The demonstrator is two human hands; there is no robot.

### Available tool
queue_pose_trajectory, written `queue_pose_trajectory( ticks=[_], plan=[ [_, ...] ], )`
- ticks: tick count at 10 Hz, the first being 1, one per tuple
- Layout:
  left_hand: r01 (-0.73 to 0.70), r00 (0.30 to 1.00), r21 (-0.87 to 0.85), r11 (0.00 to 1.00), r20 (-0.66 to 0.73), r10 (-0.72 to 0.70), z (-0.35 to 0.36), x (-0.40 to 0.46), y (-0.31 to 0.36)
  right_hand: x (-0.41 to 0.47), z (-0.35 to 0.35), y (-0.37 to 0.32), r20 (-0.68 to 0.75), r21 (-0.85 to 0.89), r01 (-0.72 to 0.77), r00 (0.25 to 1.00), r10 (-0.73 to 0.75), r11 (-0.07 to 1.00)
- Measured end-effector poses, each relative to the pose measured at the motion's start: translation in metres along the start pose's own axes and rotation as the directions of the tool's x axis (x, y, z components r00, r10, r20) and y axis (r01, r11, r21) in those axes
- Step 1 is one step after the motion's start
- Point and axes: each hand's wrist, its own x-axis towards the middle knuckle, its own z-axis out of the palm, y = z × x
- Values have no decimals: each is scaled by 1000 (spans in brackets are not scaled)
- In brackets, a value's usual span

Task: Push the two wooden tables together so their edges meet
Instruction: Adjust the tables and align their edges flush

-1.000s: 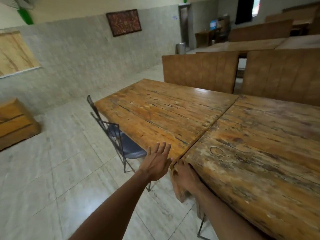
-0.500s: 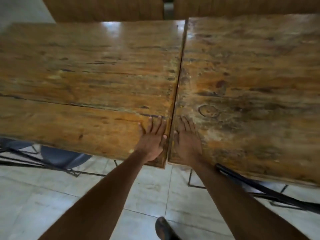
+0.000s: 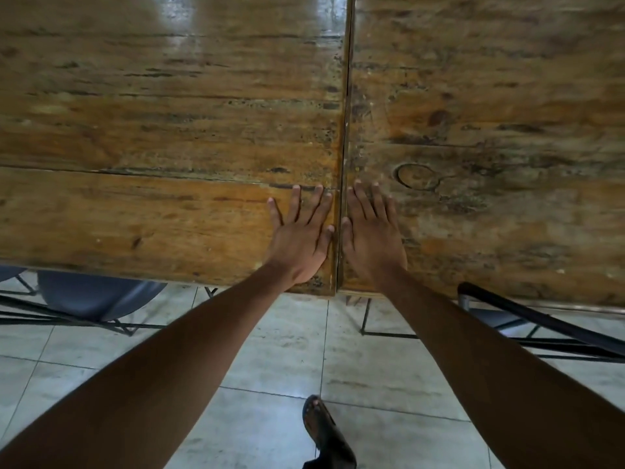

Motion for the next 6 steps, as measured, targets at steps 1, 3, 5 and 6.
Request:
queue_pose_trajectory(
  ticks=[1,3,5,6],
  plan=[
    [-8,1000,-8,1000,-9,8,2,10,-3,1,1,2,2,-20,1,1000,0,1000],
    [-7,1000,18,1000,2,7,3,17,-4,2,2,2,15,-15,-1,1000,1,1000],
    [22,985,4,1000,173,-22,-14,16,-1,3,-13,-10,151,-64,-45,987,54,997],
    [1,940,14,1000,342,-5,-52,25,-1,21,-37,-20,349,-131,-81,929,123,988]
  ],
)
